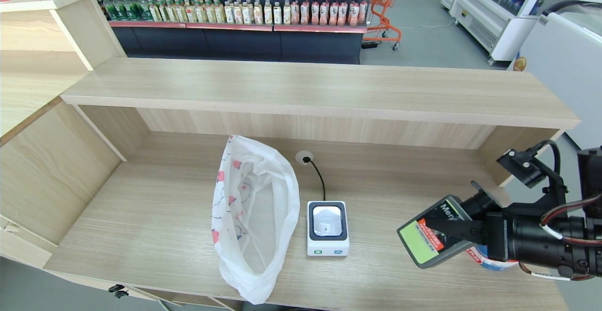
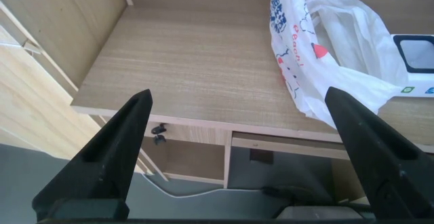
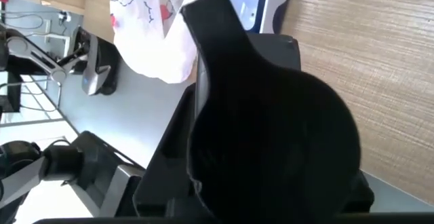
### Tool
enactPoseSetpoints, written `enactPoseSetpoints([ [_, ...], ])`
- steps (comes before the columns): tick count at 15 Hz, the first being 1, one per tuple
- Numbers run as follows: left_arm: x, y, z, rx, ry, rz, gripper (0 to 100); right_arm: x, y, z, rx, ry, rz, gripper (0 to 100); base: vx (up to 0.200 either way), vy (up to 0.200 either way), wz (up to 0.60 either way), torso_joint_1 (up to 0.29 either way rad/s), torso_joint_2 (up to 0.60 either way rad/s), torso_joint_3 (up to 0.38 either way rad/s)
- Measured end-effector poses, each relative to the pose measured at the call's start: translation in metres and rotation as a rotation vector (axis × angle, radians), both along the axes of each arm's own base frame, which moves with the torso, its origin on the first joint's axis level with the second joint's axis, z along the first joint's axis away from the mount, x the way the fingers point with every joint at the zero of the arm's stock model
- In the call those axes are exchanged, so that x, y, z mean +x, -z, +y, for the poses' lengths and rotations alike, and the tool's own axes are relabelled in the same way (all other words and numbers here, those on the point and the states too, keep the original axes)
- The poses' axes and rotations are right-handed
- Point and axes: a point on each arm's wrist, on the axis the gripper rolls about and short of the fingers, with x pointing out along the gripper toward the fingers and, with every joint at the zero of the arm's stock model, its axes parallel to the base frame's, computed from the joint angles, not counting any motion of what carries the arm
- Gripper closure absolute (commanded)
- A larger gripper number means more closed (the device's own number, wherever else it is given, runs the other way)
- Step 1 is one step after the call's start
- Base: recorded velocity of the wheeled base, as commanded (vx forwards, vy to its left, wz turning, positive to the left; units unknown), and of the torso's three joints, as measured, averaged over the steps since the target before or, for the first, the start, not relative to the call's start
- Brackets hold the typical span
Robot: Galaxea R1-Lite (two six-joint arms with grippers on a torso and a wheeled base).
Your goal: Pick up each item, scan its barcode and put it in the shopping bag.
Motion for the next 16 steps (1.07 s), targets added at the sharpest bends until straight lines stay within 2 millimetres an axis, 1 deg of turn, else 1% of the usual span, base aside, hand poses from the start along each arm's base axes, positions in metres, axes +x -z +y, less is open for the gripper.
enactPoseSetpoints([
  [3, 0.0, 0.0, 0.0, -0.004, 0.0, 0.0, 0, 0.0, 0.001, 0.0, 0.039, 0.028, 0.042, 100, 0.0, 0.2, 0.0, -0.002, 0.0, 0.004],
  [7, 0.0, 0.0, 0.0, -0.002, 0.001, 0.0, 0, 0.002, -0.004, 0.001, 0.048, 0.032, 0.034, 100, 0.0, 0.2, 0.0, 0.005, 0.0, 0.004],
  [10, 0.0, 0.0, 0.0, -0.001, 0.0, 0.0, 0, 0.006, 0.0, 0.002, 0.036, 0.044, 0.046, 100, 0.0, 0.0, 0.0, 0.0, 0.0, 0.0],
  [13, 0.0, 0.0, 0.0, 0.0, 0.0, 0.0, 0, 0.028, 0.004, 0.008, -0.005, 0.106, 0.058, 100, 0.0, 0.0, 0.0, 0.0, 0.0, 0.0],
  [16, 0.0, 0.0, 0.0, 0.0, 0.001, 0.0, 0, 0.054, 0.012, 0.022, -0.029, 0.097, 0.082, 100, 0.0, 0.0, 0.0, 0.0, 0.0, 0.0],
])
